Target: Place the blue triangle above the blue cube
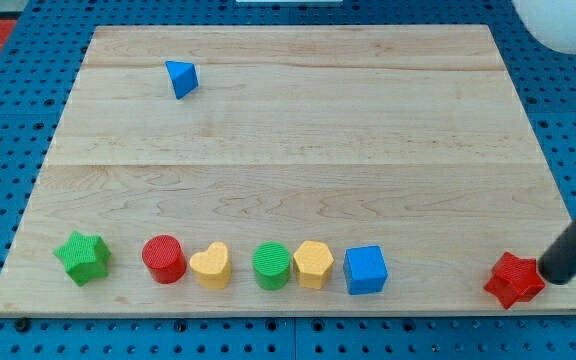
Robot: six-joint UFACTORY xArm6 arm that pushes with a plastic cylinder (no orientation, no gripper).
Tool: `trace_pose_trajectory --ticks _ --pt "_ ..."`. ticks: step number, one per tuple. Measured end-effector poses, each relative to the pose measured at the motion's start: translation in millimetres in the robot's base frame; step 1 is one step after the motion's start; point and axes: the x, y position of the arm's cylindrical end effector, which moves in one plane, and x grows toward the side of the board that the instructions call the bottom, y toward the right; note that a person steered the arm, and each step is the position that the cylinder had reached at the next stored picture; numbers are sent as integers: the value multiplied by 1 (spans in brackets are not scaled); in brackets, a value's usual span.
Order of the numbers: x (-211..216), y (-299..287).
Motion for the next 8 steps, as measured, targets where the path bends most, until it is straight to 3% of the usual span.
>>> trace_pose_trajectory --ticks 1,2,4,5,6,8 --pt "-56 10" --pt "-152 -22" --pt "-273 -252" --pt "-305 -383" --pt "-310 -471" --pt "-263 -481"
